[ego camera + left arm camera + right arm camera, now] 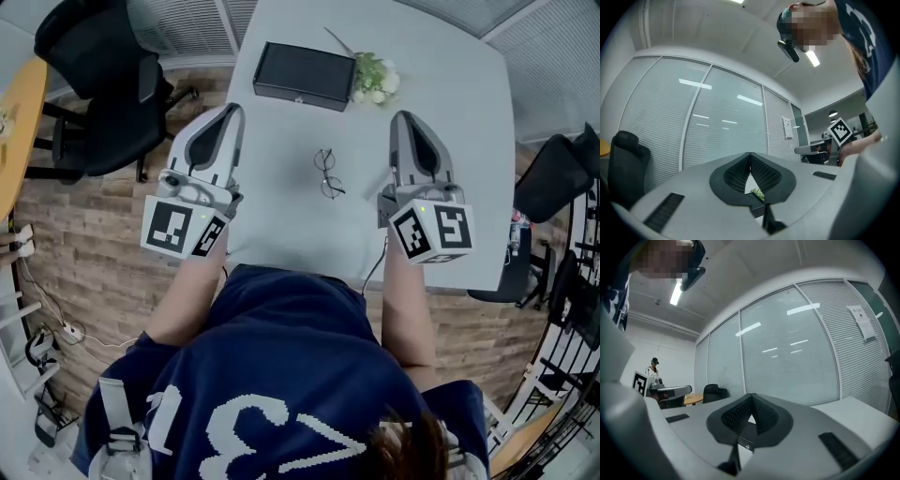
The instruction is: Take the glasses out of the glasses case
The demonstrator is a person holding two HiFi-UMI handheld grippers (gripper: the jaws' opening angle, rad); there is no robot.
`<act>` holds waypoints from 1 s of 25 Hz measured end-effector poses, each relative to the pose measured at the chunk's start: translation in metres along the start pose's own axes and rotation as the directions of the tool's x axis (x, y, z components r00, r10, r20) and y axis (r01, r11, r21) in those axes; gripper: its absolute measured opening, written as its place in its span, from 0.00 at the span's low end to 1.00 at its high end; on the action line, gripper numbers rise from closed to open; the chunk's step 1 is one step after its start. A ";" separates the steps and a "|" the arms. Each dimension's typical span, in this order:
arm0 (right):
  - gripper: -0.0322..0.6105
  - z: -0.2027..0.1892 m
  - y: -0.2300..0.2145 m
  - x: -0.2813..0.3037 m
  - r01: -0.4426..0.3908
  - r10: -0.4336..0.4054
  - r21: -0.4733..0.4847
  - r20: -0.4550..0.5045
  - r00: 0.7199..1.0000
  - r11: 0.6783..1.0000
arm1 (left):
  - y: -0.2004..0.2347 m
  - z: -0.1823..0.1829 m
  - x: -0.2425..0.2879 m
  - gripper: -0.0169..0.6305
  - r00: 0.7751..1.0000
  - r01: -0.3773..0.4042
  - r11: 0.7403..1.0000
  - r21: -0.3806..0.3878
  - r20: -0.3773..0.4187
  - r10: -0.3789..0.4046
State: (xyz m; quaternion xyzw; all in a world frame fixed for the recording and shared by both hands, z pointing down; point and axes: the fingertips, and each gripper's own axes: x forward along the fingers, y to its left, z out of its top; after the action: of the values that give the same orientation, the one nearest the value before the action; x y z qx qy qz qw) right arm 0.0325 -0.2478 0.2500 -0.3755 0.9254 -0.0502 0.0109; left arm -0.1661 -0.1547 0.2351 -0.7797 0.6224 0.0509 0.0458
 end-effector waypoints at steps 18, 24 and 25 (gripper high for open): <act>0.09 0.050 0.011 -0.025 -0.009 0.012 -0.033 0.098 0.995 0.999 | -0.009 0.021 -0.004 0.05 1.000 -0.005 1.000 0.016 0.024 0.004; 0.09 0.054 0.015 -0.027 -0.006 0.010 -0.047 0.100 0.995 0.999 | -0.012 0.020 -0.004 0.05 1.000 0.001 1.000 0.010 0.018 -0.001; 0.09 0.054 0.016 -0.027 -0.005 0.010 -0.050 0.100 0.995 0.999 | -0.012 0.020 -0.004 0.05 1.000 0.002 1.000 0.008 0.018 -0.002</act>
State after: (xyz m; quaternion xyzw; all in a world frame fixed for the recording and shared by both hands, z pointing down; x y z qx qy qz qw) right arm 0.0443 -0.2225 0.1945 -0.3740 0.9261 -0.0085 0.0481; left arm -0.1559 -0.1454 0.2158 -0.7797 0.6213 0.0554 0.0548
